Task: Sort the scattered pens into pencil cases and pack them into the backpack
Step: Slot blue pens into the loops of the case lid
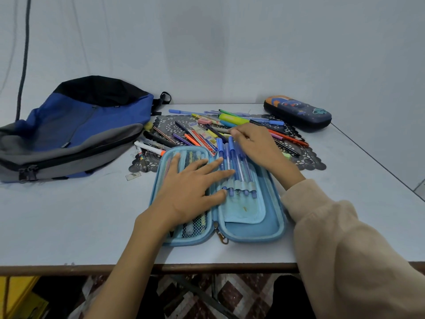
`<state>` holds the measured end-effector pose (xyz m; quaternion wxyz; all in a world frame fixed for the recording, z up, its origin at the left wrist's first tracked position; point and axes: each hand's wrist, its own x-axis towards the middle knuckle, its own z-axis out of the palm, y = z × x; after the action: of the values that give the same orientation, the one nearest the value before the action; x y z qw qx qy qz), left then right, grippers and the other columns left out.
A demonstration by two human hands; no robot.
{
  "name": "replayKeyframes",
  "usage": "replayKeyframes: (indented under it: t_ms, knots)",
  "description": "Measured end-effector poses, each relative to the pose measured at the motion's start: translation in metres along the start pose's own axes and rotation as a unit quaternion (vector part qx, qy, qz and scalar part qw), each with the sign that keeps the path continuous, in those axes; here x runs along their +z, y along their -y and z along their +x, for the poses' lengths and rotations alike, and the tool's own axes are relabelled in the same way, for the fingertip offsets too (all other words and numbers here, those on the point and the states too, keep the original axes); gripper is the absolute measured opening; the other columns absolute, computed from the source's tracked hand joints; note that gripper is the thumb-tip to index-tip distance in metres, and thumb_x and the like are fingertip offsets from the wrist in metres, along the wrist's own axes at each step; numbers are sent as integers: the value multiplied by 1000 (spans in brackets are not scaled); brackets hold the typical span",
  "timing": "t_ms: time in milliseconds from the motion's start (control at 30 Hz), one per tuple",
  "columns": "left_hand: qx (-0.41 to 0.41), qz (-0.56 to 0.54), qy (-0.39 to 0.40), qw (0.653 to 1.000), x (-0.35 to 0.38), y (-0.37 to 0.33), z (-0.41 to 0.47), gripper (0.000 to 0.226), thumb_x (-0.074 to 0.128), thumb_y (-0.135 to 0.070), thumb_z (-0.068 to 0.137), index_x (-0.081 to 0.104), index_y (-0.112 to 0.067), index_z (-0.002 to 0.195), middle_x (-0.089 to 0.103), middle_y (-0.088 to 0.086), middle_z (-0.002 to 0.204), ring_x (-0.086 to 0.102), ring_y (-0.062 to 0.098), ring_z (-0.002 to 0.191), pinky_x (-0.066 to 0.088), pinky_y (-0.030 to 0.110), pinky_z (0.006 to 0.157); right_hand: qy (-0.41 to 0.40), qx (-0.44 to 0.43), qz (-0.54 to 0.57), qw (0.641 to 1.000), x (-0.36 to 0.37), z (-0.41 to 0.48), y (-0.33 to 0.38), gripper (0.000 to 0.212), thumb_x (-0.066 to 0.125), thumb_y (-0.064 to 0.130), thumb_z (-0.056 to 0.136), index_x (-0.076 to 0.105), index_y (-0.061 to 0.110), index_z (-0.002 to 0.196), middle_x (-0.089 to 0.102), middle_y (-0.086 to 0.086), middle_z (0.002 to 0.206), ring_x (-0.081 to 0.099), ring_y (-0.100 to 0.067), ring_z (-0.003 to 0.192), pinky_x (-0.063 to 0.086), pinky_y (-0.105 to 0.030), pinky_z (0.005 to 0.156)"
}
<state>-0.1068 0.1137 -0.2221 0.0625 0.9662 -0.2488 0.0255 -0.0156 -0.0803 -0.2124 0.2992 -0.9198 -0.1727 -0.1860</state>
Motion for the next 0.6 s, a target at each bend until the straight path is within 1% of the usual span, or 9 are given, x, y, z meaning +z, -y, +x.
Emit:
replayKeyframes:
  t_ms: [67,133,200,300,400,467,500,533,600]
  knots:
    - [-4,2,-9,1000,-1,-1,-1,67,19,-65,84,8,-53,149,5,-22,160,10,6,148,-11,53,116,17,-34,-26,999,2,1,3,34,44,24,102,69,2,97,66,-12,96,58,-25,90,44,-36,79]
    - [-16,1,-16,1000,-2,-2,-1,77,20,-66,82,-4,-45,152,4,-17,162,10,6,148,-11,49,117,43,-51,-62,996,5,2,4,33,45,25,101,70,4,103,63,-12,98,56,-24,92,41,-34,78]
    - [-29,-4,-16,999,-2,-3,-1,84,21,-68,80,-9,-40,153,4,-13,162,10,6,148,-10,46,118,48,-57,-83,994,6,2,6,31,46,24,100,70,4,103,61,-11,97,55,-22,91,40,-33,76]
    - [-33,-1,-19,999,-2,-3,-1,86,23,-68,80,-9,-36,153,10,-12,162,13,6,147,-9,45,119,58,-54,-72,994,0,0,10,28,49,20,97,71,2,94,65,-9,88,59,-24,82,43,-35,71]
    - [-33,5,-21,999,-3,-4,-1,81,33,-66,91,-6,-33,154,16,-11,161,15,7,147,-10,45,119,95,-37,-74,992,-3,0,8,28,53,20,94,72,2,85,67,-11,80,61,-28,75,45,-39,67]
    - [-32,7,-22,999,-2,-5,-1,80,36,-62,93,-5,-32,155,16,-11,161,15,6,147,-10,44,119,81,-27,-64,994,-1,0,5,27,53,22,93,71,3,84,67,-12,80,60,-29,74,44,-39,65]
    - [-31,9,-23,999,-2,-5,-1,80,35,-64,93,-4,-31,155,16,-11,161,15,6,147,-11,44,119,63,-23,-48,997,1,1,3,26,53,23,94,71,6,88,67,-10,84,59,-26,76,43,-38,66]
    - [-29,10,-23,999,-2,-4,-1,81,31,-67,91,-4,-31,155,16,-11,161,15,6,147,-11,44,118,51,-24,-31,998,3,1,4,24,52,26,95,70,10,97,66,-7,92,59,-22,81,44,-36,70]
    - [-30,11,-20,999,-1,-4,-1,85,23,-68,83,-2,-30,155,17,-11,161,15,5,147,-11,43,118,65,-35,-25,997,10,2,5,33,48,28,99,62,13,124,61,-5,114,56,-18,102,44,-35,86]
